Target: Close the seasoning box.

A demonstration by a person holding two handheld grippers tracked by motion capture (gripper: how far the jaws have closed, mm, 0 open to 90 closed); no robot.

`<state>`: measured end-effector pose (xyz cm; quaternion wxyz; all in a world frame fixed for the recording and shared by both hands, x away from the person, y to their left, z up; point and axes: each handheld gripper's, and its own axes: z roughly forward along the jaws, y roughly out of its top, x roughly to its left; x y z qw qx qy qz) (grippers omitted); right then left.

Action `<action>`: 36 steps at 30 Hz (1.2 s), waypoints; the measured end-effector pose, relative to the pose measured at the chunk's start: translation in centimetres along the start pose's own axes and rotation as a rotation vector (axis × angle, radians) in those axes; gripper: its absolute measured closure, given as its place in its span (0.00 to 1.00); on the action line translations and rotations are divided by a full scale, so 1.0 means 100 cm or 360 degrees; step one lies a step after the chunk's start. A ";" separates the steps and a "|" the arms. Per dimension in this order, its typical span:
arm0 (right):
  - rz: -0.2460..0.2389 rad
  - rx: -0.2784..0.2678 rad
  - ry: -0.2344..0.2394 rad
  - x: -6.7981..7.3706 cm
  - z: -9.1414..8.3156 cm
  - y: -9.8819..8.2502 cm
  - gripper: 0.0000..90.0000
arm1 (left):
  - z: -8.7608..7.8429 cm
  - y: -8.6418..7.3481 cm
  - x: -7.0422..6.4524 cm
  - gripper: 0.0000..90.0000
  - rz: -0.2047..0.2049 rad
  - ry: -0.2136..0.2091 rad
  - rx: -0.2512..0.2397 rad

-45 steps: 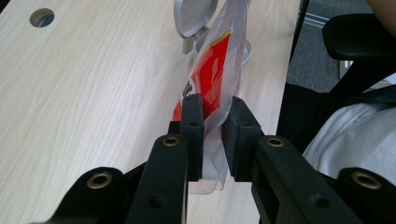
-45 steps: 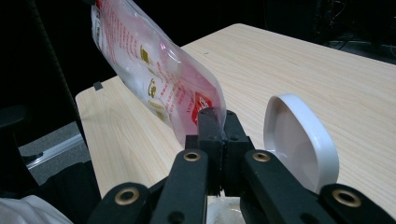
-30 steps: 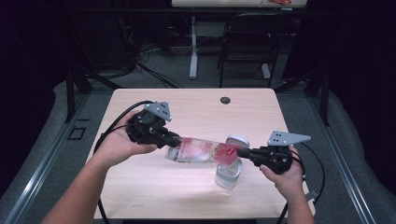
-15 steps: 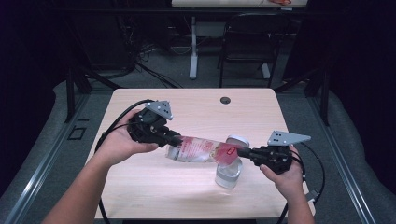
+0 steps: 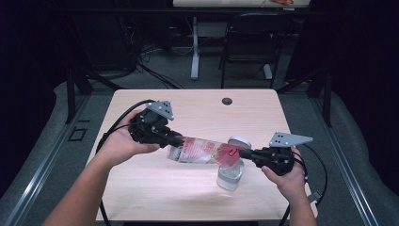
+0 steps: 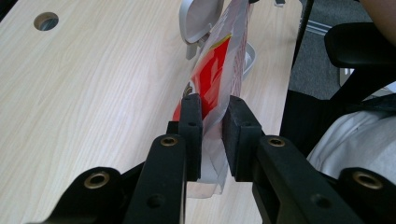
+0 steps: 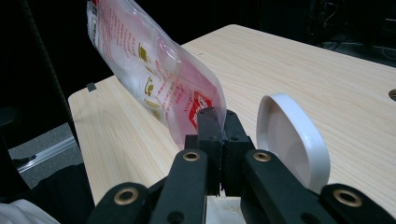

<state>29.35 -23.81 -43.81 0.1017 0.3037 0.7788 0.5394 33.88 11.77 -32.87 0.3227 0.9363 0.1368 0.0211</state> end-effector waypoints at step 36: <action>-0.0010 0.0007 -0.0029 0.000 0.001 0.000 0.99 | 0.000 0.004 0.001 0.87 0.0002 0.0000 0.0006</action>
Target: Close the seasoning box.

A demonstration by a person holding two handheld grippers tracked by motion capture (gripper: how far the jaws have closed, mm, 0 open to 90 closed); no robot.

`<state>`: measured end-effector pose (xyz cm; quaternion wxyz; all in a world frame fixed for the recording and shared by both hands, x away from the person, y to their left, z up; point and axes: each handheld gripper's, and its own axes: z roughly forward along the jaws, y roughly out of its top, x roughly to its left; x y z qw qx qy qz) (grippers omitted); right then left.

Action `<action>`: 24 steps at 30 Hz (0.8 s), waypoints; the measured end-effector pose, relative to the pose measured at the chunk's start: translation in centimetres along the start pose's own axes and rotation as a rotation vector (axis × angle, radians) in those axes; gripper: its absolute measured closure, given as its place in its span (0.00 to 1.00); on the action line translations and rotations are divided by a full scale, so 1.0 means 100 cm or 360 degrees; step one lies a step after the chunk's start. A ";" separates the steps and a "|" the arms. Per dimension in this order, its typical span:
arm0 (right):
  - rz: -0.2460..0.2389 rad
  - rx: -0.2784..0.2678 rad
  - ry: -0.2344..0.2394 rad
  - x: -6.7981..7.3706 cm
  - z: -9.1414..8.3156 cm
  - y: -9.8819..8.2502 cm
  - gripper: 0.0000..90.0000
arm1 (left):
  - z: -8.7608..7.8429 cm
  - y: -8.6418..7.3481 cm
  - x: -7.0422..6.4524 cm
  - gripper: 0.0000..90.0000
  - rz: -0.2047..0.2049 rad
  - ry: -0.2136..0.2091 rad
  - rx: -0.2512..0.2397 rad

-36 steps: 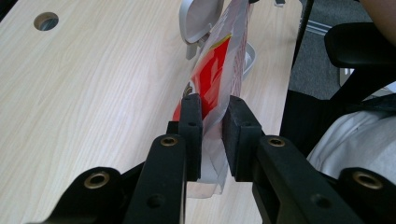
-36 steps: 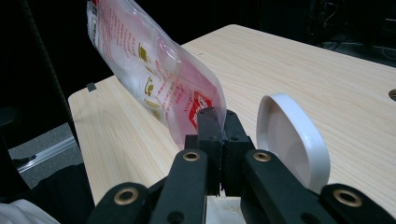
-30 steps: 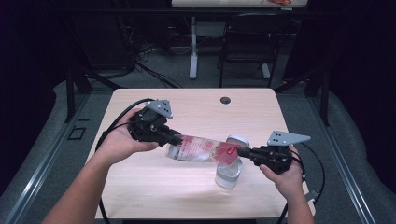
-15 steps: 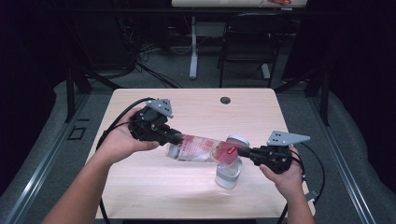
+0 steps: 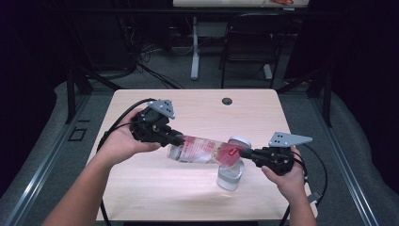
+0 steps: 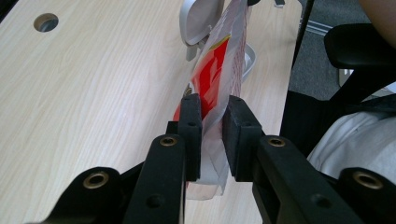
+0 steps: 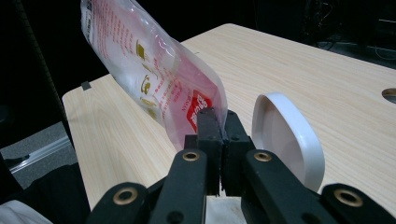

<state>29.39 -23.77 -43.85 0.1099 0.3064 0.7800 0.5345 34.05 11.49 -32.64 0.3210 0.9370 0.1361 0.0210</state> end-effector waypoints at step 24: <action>0.0009 0.0017 -0.0008 -0.001 0.002 -0.001 0.98 | 0.000 0.003 0.001 0.87 -0.0002 0.0010 0.0004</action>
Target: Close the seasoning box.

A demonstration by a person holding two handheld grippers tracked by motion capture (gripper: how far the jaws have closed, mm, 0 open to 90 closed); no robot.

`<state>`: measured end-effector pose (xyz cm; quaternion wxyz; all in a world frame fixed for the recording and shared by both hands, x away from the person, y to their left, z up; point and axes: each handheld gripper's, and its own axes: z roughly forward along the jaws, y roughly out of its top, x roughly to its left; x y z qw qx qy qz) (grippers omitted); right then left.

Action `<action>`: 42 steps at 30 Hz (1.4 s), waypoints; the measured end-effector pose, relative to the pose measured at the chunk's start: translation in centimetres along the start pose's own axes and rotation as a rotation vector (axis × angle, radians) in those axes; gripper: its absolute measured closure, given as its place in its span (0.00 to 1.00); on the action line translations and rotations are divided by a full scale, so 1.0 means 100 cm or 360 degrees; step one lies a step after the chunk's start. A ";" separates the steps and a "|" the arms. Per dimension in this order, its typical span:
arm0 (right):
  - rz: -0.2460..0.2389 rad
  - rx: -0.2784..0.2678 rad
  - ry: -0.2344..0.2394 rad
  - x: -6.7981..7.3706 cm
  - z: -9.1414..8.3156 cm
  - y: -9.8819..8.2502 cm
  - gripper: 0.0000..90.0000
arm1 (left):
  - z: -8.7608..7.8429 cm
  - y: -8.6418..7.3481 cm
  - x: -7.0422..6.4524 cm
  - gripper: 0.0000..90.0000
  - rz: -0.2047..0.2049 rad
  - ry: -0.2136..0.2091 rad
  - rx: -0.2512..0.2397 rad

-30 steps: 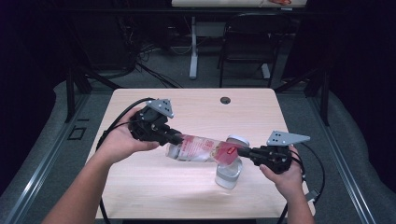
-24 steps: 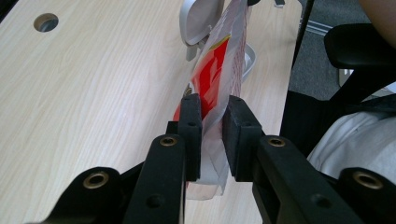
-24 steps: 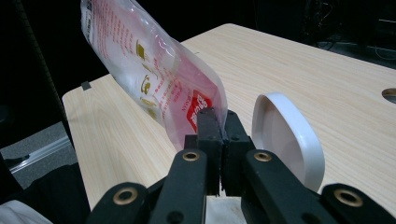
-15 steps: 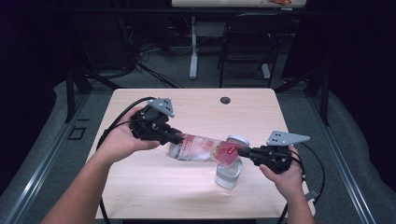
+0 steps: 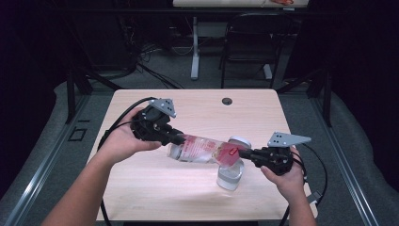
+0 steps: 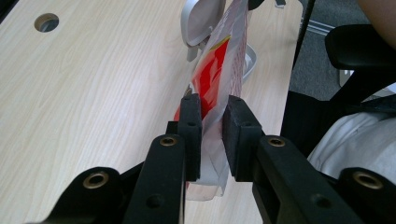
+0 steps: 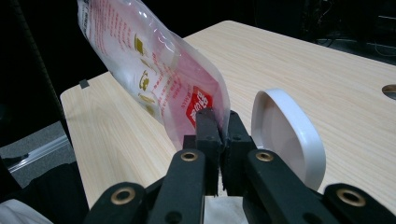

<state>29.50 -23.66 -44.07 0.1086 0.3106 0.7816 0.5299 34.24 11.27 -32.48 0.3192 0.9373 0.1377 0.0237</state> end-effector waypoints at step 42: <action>0.0009 -0.0002 -0.0005 -0.001 0.001 -0.002 0.99 | 0.000 0.003 -0.001 0.87 0.0002 -0.0008 -0.0004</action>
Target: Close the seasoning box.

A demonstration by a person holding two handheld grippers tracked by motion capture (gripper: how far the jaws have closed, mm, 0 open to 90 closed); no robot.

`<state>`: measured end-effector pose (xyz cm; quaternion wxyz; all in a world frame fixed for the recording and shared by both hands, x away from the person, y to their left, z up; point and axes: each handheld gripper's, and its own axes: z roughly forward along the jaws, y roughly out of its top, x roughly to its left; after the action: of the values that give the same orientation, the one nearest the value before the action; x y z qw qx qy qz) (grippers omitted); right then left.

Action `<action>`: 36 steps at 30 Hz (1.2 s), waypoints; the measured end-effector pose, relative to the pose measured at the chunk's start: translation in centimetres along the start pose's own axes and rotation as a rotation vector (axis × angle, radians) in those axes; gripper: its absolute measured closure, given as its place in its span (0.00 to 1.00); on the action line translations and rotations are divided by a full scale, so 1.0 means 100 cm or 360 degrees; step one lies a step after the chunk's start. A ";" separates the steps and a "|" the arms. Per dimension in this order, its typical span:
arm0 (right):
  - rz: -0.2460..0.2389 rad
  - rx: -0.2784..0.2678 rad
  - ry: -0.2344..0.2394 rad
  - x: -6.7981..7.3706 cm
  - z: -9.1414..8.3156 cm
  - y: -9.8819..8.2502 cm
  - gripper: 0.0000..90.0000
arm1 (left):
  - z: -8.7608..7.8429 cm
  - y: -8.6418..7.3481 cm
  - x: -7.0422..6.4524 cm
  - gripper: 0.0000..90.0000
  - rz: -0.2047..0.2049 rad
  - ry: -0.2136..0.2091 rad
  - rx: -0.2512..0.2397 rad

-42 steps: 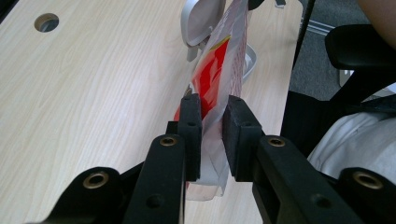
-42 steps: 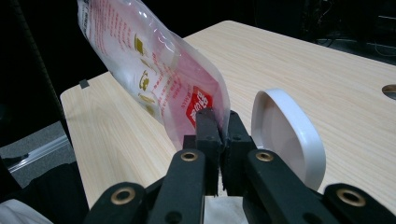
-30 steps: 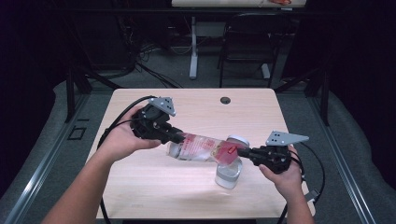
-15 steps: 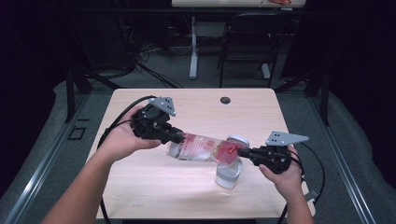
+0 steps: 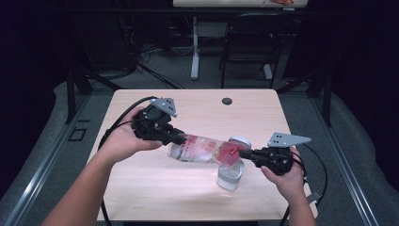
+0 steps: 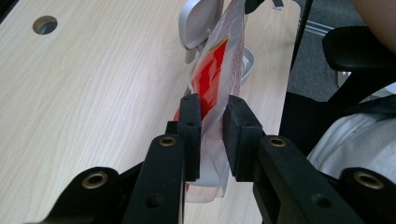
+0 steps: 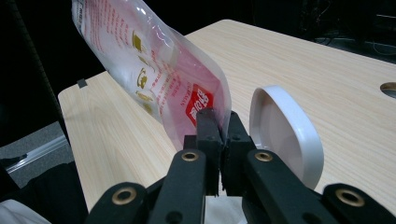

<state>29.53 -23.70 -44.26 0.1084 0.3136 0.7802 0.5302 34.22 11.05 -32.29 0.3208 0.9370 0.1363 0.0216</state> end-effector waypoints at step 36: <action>0.0116 0.0068 -0.0130 0.008 0.004 0.005 0.99 | 0.000 0.001 0.000 0.87 0.0003 0.0004 0.0006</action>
<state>29.28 -22.85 -43.85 0.1139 0.3655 0.7744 0.5037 34.21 10.98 -32.29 0.3189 0.9377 0.1357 0.0229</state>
